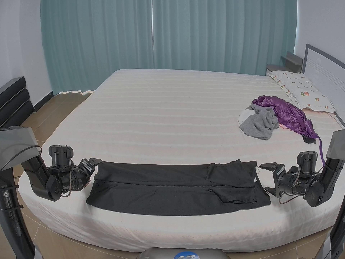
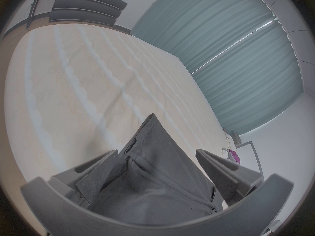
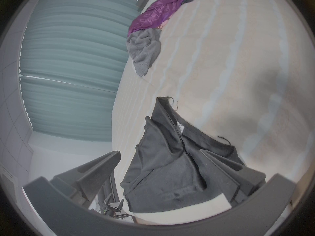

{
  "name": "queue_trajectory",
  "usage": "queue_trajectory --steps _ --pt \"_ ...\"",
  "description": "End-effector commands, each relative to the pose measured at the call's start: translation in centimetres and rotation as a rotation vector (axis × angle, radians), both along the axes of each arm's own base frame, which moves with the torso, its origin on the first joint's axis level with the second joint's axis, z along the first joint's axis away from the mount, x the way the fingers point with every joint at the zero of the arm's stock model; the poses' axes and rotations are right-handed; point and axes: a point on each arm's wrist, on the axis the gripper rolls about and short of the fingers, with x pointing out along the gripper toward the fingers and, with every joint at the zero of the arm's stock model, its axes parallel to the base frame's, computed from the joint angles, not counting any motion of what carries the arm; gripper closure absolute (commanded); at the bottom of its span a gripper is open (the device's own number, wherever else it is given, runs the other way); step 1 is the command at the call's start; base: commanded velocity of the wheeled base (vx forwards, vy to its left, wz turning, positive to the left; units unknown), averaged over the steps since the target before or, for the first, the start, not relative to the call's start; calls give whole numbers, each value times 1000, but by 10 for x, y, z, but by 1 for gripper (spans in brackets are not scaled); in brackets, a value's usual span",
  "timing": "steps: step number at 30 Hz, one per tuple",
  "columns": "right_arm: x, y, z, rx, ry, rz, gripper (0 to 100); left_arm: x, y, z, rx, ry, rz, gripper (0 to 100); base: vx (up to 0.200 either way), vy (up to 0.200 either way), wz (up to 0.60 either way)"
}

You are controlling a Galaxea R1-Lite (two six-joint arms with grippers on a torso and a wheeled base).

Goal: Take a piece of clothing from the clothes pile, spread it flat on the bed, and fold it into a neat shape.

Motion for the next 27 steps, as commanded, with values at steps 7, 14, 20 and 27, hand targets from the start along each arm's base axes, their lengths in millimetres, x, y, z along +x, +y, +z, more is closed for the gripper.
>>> queue_trajectory --steps 7,14,20,27 --pt "-2 -2 -8 30 35 14 0 -11 -3 -3 26 9 -152 0 0 0 0" --pt "-5 0 -11 26 26 21 0 -16 -6 -9 95 17 -223 0 0 0 0" --pt "-7 2 -14 22 4 30 0 -1 -8 1 95 -60 -217 0 0 0 0" --pt "-7 2 -15 22 3 32 0 2 -23 10 -6 -97 -188 0 0 0 0"
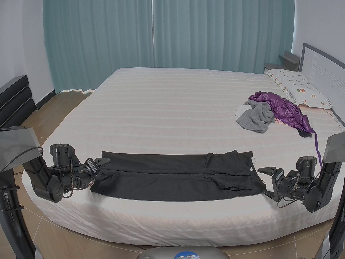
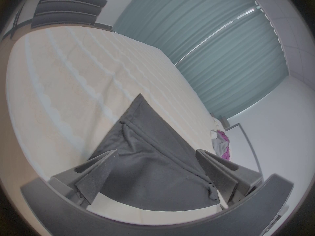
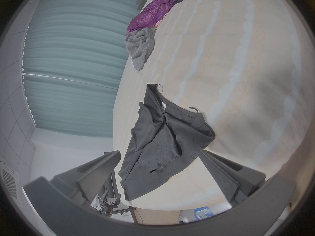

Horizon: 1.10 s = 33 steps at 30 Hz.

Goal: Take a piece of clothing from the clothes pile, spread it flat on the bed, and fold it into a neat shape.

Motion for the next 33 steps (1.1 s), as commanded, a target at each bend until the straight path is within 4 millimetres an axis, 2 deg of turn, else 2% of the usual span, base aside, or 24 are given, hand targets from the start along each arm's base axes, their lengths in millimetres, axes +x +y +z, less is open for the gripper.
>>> queue_trajectory --steps 1,9,14,18,25,33 --pt "0 0 -3 0 11 2 0 2 -16 5 -48 -24 -17 0 0 0 0" --pt "0 0 -3 0 9 2 0 13 -41 1 -127 -22 -35 0 0 0 0" --pt "0 0 -3 0 9 2 0 29 -44 -21 -99 -13 21 0 0 0 0" --pt "0 0 -3 0 9 2 0 32 -50 -30 -77 -1 34 0 0 0 0" --pt "0 0 -3 0 8 2 0 32 -49 -33 -69 3 42 0 0 0 0" --pt "0 0 -3 0 9 2 0 35 -34 -29 -41 -15 105 0 0 0 0"
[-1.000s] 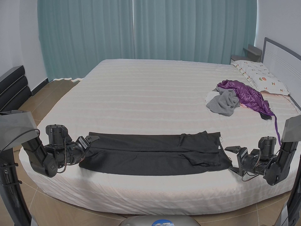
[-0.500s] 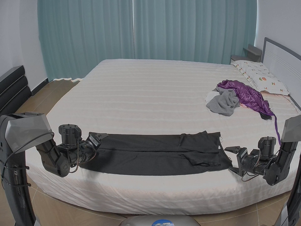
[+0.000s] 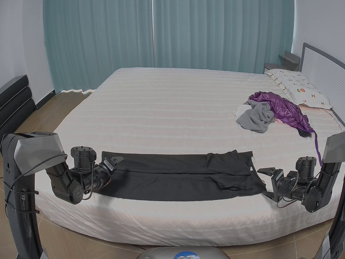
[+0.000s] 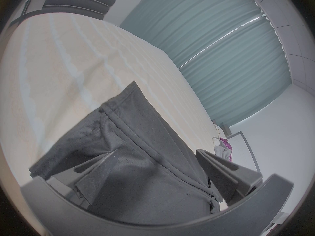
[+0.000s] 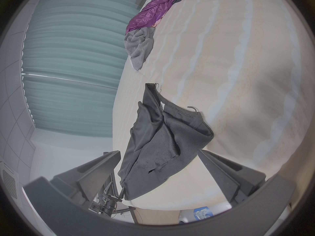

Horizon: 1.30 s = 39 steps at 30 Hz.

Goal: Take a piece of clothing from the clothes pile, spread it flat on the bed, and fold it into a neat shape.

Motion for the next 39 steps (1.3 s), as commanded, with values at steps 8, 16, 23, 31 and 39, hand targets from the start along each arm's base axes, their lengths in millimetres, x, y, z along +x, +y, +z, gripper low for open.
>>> queue_trajectory --steps 8,16,23,31,39 --pt "0 0 -1 0 3 1 0 1 24 6 11 -14 61 0 0 0 0" --pt "0 0 -1 0 3 1 0 0 31 11 10 -16 78 0 0 0 0" --pt "0 0 -1 0 3 1 0 -2 44 22 7 -42 115 0 0 0 0" --pt "1 -2 0 2 -4 -6 0 -6 44 31 4 -65 115 0 0 0 0" --pt "3 -9 5 14 -21 -36 0 -7 46 30 -3 -55 123 0 75 0 0"
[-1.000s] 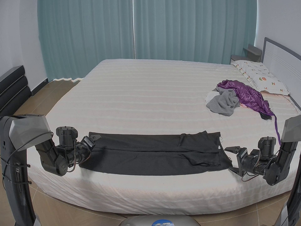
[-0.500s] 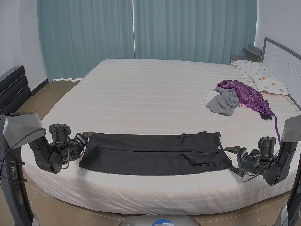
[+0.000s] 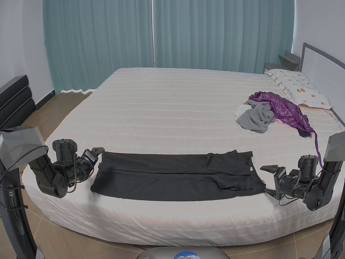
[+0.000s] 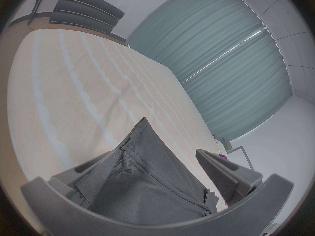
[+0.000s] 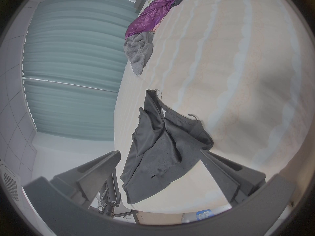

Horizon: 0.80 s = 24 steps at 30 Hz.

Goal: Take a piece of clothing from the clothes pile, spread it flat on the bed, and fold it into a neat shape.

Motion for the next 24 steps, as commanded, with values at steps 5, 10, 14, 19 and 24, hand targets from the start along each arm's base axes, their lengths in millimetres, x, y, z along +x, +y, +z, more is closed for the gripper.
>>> queue_trajectory --steps 5,10,14,19,24 --pt "0 -3 2 -2 -10 -14 0 -1 0 2 2 -4 -2 0 120 0 0" --pt "3 -9 2 -2 -14 -33 0 -1 0 1 6 5 -4 0 0 0 0" --pt "3 -11 0 -3 -10 -39 0 -1 0 1 18 5 -8 0 0 0 0" --pt "3 -11 -1 -2 -7 -36 0 -1 1 2 104 5 -47 0 0 0 0" --pt "2 -9 -1 -4 -4 -30 0 11 -3 6 183 1 -97 0 0 0 0"
